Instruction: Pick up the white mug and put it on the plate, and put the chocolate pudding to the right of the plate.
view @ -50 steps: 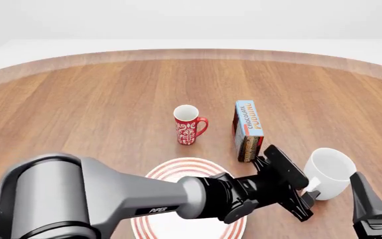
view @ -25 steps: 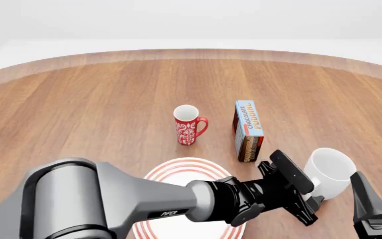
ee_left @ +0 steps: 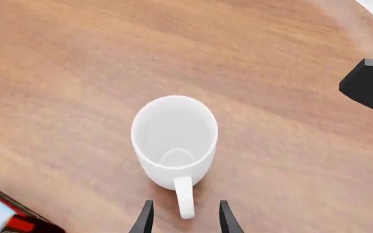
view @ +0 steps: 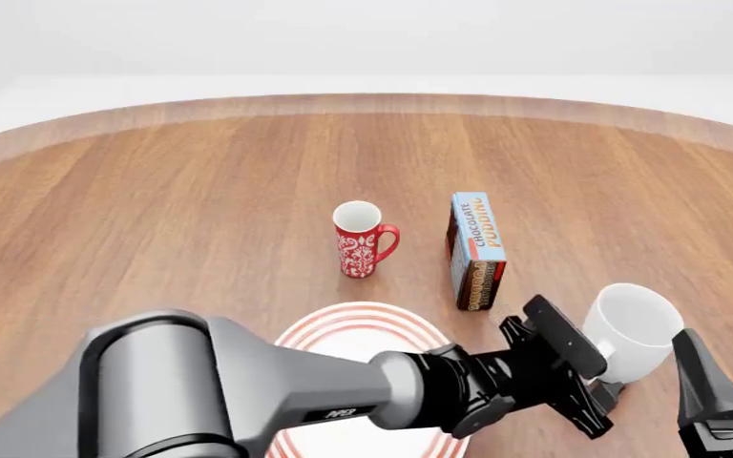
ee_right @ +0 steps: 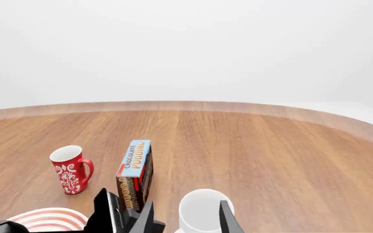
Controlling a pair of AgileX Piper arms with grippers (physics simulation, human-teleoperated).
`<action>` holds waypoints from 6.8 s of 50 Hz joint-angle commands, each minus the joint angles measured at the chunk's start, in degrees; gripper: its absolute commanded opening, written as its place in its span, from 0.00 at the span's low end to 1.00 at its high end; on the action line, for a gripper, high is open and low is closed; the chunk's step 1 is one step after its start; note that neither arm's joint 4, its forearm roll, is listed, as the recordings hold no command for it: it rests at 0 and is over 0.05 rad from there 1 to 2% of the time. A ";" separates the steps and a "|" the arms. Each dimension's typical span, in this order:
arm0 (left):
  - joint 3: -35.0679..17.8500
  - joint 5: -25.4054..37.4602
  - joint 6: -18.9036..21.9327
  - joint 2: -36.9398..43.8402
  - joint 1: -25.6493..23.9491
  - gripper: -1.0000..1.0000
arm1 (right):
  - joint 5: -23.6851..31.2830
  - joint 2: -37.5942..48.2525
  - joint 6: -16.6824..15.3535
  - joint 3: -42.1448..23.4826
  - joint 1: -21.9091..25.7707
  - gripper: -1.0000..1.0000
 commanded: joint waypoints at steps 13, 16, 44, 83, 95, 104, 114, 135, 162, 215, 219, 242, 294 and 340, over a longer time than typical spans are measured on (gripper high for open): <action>-2.72 0.92 -0.44 2.98 0.34 1.00 | -0.01 0.00 0.03 0.00 -0.01 1.00; -3.03 1.03 -0.49 3.39 0.40 1.00 | -0.01 0.00 -0.04 0.00 0.01 1.00; -5.36 1.64 -1.11 6.28 0.40 1.00 | 0.00 0.00 -0.02 0.00 -0.02 1.00; -2.74 0.41 -0.07 3.26 2.18 0.00 | 0.00 0.00 -0.01 0.00 -0.02 1.00; 0.68 -1.33 0.34 0.13 2.66 0.00 | 0.00 0.00 -0.05 0.00 0.01 1.00; 2.60 -2.44 0.62 -1.44 3.48 0.00 | -0.01 0.00 -0.03 0.00 0.00 1.00; 5.83 -3.89 0.73 -4.69 3.93 0.00 | -0.60 0.02 0.38 0.58 -0.04 1.00; 13.23 -6.75 1.33 -12.02 4.07 0.00 | -0.29 0.00 0.32 0.26 -0.03 1.00; 22.73 -9.50 3.28 -23.42 3.71 0.00 | -1.05 0.02 0.31 0.97 -0.04 1.00; 40.56 -7.28 9.03 -49.81 3.24 0.00 | -0.86 0.02 0.29 0.68 -0.05 1.00; 41.44 -7.32 9.15 -50.34 3.54 0.00 | -0.87 0.02 0.25 0.68 -0.07 1.00; 47.61 -5.96 9.71 -56.95 6.49 0.00 | -0.91 0.02 0.17 0.70 -0.15 1.00; 62.55 -9.97 6.32 -61.79 14.44 0.00 | -1.14 0.02 -0.03 0.78 -0.19 1.00; 66.94 -6.81 7.75 -59.23 15.94 0.00 | -1.24 0.01 -0.19 0.72 -0.15 1.00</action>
